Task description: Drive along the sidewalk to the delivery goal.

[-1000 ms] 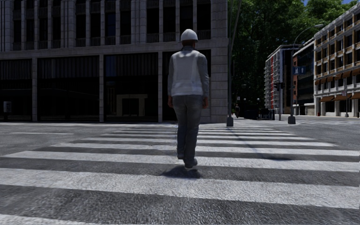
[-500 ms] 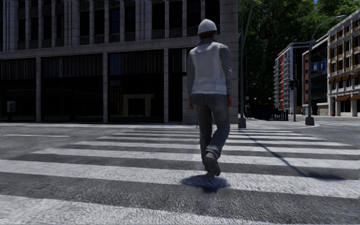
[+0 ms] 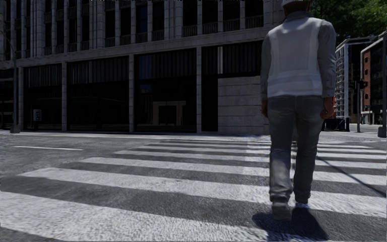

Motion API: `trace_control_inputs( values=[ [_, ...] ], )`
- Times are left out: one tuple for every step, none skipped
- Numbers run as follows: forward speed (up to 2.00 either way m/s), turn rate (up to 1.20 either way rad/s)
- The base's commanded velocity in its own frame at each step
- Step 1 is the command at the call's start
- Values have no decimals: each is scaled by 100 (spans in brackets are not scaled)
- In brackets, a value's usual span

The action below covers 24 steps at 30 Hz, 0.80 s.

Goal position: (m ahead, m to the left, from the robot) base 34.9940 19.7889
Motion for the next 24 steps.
trace_control_inputs(
  values=[
    [198,55],
    [198,55],
    [198,54],
    [198,54],
    [198,36],
    [198,12],
    [198,6],
    [198,6],
    [198,0],
    [198,0],
    [198,0],
    [198,0],
    [198,0],
    [198,0],
    [198,0],
    [198,0],
    [198,0],
    [198,0],
    [198,0],
    [198,0],
    [198,0],
    [198,0],
    [198,0],
    [198,0]
  ],
)
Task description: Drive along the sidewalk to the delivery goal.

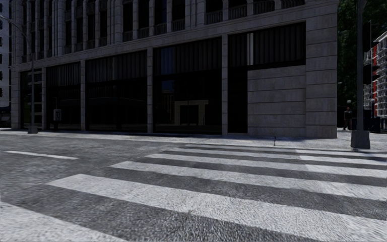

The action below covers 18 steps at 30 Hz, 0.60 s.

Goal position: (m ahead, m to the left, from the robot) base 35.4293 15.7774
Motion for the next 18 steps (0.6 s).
trace_control_inputs(
  values=[
    [198,0],
    [198,0],
    [198,0],
    [198,0],
    [198,0],
    [198,0],
    [198,0],
    [198,0],
    [198,0],
    [198,0],
    [198,0],
    [198,0],
    [198,0],
    [198,0],
    [197,-8],
    [197,-22],
    [196,-27],
    [196,-28]
  ],
)
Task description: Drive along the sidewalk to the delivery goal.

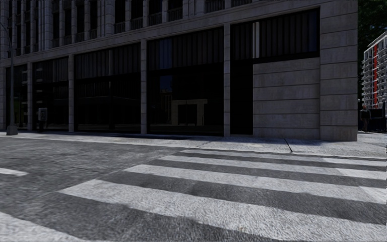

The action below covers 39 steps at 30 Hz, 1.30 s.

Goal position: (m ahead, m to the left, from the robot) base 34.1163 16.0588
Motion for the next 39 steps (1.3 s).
trace_control_inputs(
  values=[
    [196,-28],
    [196,-29],
    [196,-29],
    [196,-29],
    [196,-29],
    [196,-29],
    [196,-29],
    [196,-29],
    [196,-29],
    [196,-29],
    [196,-29],
    [196,-29],
    [196,-29],
    [196,-29],
    [196,-29],
    [196,-29],
    [196,-29],
    [196,-29],
    [196,-29],
    [196,-29],
    [196,-29],
    [196,-29],
    [196,-29],
    [196,-29],
    [196,-29],
    [196,-29],
    [196,-29],
    [196,-29],
    [196,-29],
    [196,-29],
    [196,-29],
    [196,-29],
    [196,-29],
    [196,-29],
    [196,-27],
    [196,-8],
    [196,-8],
    [196,0],
    [196,0]
  ],
)
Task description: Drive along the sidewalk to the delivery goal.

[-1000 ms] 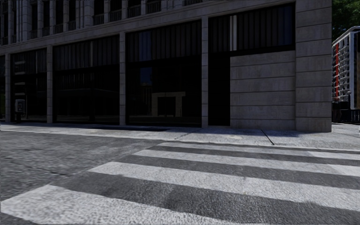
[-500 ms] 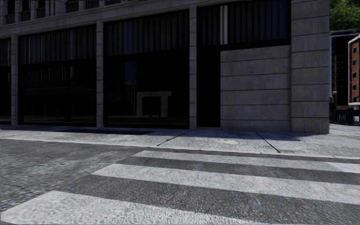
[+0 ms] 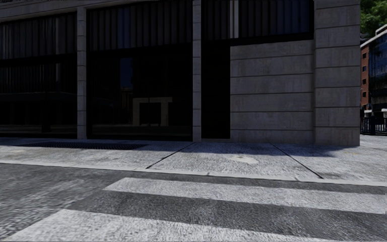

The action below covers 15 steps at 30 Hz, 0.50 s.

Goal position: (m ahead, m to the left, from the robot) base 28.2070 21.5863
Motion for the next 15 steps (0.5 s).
trace_control_inputs(
  values=[
    [196,0],
    [196,0],
    [196,0],
    [196,0],
    [196,0],
    [196,0],
    [196,0],
    [196,0],
    [196,0],
    [196,0],
    [196,0],
    [196,0],
    [196,0],
    [196,11],
    [196,17]
  ],
)
